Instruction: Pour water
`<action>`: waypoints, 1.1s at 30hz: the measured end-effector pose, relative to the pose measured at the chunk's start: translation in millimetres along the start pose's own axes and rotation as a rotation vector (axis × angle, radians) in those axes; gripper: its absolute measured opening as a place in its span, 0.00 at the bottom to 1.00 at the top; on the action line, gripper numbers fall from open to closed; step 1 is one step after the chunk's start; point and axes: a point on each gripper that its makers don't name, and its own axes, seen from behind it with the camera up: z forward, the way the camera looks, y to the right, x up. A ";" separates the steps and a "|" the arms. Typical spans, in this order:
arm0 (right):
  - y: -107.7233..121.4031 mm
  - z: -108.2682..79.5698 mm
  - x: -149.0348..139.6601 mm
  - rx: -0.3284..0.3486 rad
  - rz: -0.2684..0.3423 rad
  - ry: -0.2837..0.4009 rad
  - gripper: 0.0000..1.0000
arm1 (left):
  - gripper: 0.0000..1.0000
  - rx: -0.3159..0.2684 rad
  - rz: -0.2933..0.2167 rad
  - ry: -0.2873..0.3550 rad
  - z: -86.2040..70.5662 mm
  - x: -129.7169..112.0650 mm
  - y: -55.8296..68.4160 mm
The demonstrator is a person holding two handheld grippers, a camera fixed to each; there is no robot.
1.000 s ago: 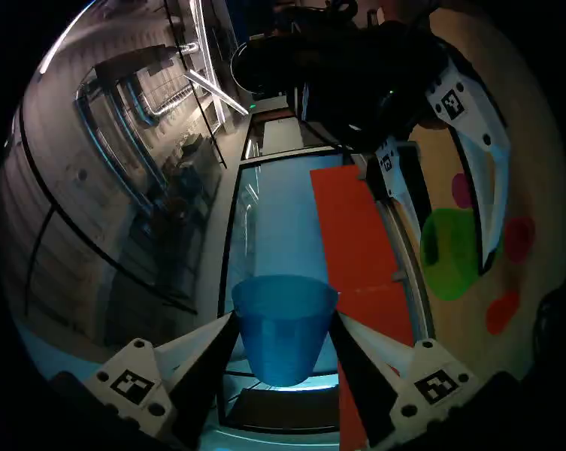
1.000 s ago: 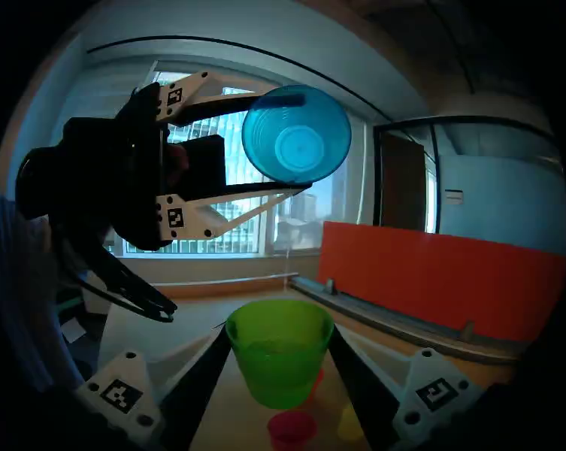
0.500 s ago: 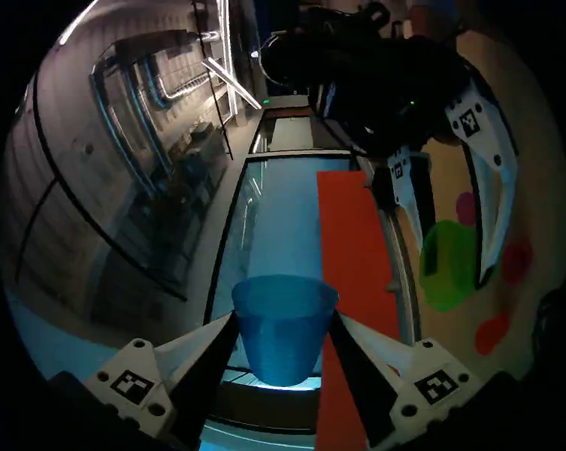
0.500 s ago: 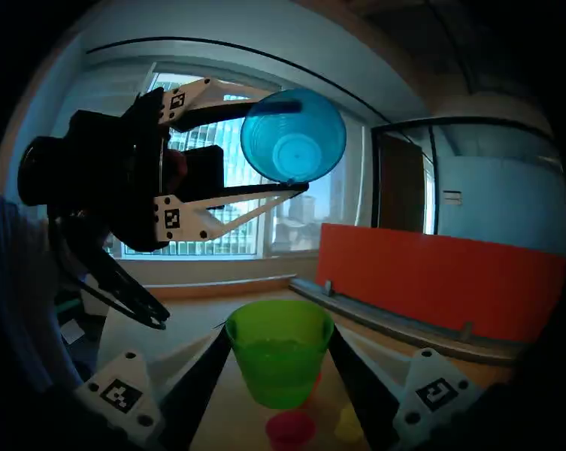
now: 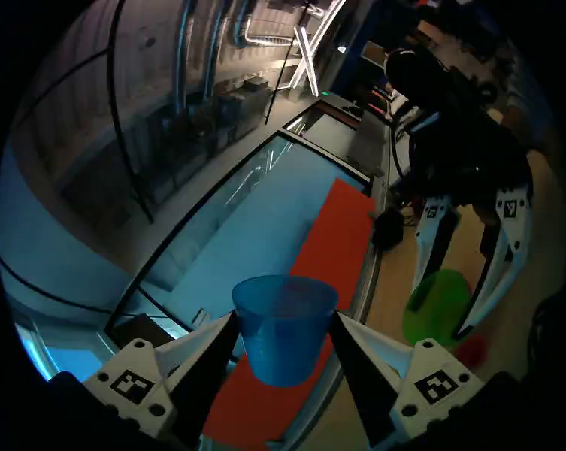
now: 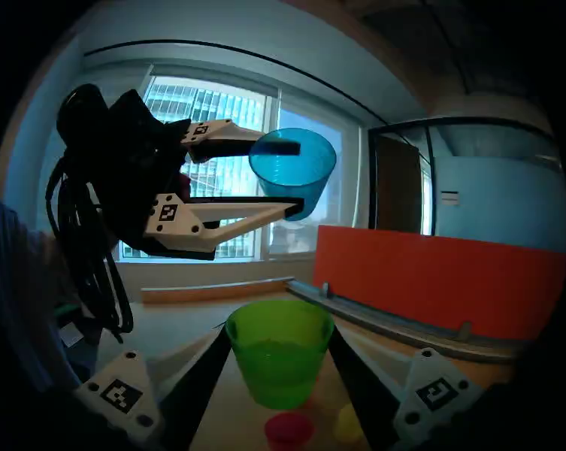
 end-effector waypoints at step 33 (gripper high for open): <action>3.9 -12.6 10.4 -0.026 -0.007 0.015 0.91 | 0.84 -0.083 -0.886 0.007 -1.0 -45.6 5.8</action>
